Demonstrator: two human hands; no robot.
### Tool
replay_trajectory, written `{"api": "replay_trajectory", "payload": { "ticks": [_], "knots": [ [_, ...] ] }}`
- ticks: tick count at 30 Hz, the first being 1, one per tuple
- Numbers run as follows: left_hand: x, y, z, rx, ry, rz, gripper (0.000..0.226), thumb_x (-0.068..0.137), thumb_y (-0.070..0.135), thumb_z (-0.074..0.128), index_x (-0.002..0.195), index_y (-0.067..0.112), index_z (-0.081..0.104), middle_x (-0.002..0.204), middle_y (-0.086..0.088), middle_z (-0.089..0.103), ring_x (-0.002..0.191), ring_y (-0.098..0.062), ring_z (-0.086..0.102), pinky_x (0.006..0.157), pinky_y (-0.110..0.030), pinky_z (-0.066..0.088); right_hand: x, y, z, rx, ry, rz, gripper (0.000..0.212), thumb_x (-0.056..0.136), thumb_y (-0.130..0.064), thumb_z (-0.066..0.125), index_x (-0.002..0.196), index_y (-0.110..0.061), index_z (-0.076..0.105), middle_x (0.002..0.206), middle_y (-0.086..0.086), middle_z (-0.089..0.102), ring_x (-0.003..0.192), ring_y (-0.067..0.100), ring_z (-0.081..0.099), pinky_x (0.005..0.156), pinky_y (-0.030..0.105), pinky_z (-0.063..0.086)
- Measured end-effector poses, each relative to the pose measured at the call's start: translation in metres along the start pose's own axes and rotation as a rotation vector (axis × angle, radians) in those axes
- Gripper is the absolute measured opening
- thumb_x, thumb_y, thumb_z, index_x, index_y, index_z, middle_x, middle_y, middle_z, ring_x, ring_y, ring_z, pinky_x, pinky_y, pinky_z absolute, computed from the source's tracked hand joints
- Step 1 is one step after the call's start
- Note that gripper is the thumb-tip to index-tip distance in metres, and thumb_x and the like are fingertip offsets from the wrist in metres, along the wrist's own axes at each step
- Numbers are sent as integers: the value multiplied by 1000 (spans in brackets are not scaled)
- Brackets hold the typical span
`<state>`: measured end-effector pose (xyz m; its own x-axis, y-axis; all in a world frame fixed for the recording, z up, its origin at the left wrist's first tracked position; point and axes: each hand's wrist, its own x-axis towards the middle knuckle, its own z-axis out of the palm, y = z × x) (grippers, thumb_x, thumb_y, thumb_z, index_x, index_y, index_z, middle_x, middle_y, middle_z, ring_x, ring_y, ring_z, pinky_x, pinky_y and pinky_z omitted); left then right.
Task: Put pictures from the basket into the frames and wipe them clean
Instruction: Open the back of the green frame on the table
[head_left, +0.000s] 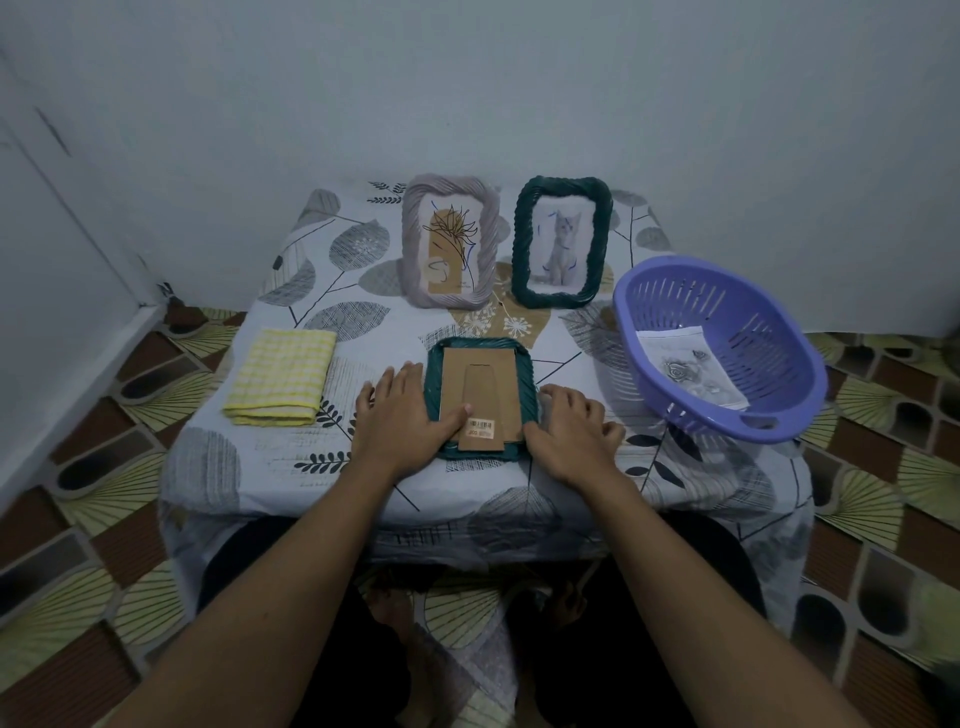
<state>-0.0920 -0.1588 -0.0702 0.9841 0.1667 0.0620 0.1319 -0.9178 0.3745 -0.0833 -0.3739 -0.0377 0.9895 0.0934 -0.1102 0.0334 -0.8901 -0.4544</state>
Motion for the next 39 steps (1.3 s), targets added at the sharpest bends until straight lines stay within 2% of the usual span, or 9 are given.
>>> {"api": "replay_trajectory", "payload": {
  "ticks": [3, 8, 11, 15, 19, 25, 29, 33, 39],
  "knots": [
    [0, 0, 0, -61, 28, 3, 93, 84, 81, 38, 152, 19, 28, 157, -4, 36, 148, -25, 24, 121, -51, 11, 1, -2, -3, 99, 55, 6, 53, 90, -34, 50, 142, -31, 37, 144, 3, 41, 133, 25, 31, 103, 46, 21],
    [-3, 0, -4, -114, 88, 32, 71, 83, 78, 48, 135, 29, 50, 136, 3, 56, 131, -19, 43, 113, -47, 24, 5, -7, -2, 94, -46, -36, 51, 89, -37, 56, 140, -35, 49, 145, -4, 41, 134, 19, 29, 99, 40, 21],
    [-2, 0, -6, -157, 97, 28, 61, 81, 73, 57, 125, 31, 58, 127, 7, 60, 126, -17, 46, 107, -43, 27, 6, -9, -2, 130, -46, -4, 50, 89, -37, 56, 139, -34, 52, 145, -5, 42, 134, 19, 30, 101, 40, 21],
    [1, 4, -8, -225, 53, 5, 72, 74, 81, 51, 124, 30, 62, 126, 6, 62, 124, -18, 49, 107, -48, 31, 4, -10, -4, 188, -43, 26, 46, 91, -37, 54, 137, -33, 54, 145, -4, 45, 136, 20, 32, 104, 41, 21],
    [0, 22, -11, -229, -35, 16, 74, 78, 79, 45, 129, 28, 60, 133, 6, 60, 129, -18, 46, 113, -58, 22, 2, -4, -10, 222, -18, 69, 43, 92, -36, 54, 135, -32, 57, 145, -4, 47, 136, 21, 34, 104, 42, 22],
    [2, 39, -6, -201, -68, 20, 56, 94, 64, 46, 136, 28, 55, 140, 5, 52, 136, -19, 36, 116, -56, 11, 8, 6, -18, 336, 14, 161, 36, 92, -37, 56, 127, -31, 64, 147, -7, 44, 138, 23, 29, 108, 44, 20],
    [-2, 36, -4, -266, -59, -4, 51, 98, 60, 41, 136, 29, 55, 140, 5, 51, 139, -19, 32, 118, -53, 4, 9, 0, -17, 455, 30, 150, 43, 78, -47, 54, 114, -30, 70, 138, -9, 50, 134, 21, 40, 112, 51, 27],
    [-3, 35, -4, -322, -76, -26, 49, 101, 57, 34, 136, 30, 56, 146, 6, 48, 144, -18, 27, 119, -51, -1, 8, -4, -17, 531, 127, 136, 21, 86, -34, 60, 105, -33, 69, 139, -8, 52, 135, 20, 38, 113, 53, 26],
    [-1, 34, -3, -340, -101, -32, 48, 103, 54, 30, 138, 33, 55, 152, 7, 44, 147, -17, 22, 119, -50, -3, 4, -9, -21, 439, 146, 91, 25, 94, -33, 57, 119, -35, 62, 137, -5, 44, 135, 20, 26, 109, 45, 18]
  ]
}}
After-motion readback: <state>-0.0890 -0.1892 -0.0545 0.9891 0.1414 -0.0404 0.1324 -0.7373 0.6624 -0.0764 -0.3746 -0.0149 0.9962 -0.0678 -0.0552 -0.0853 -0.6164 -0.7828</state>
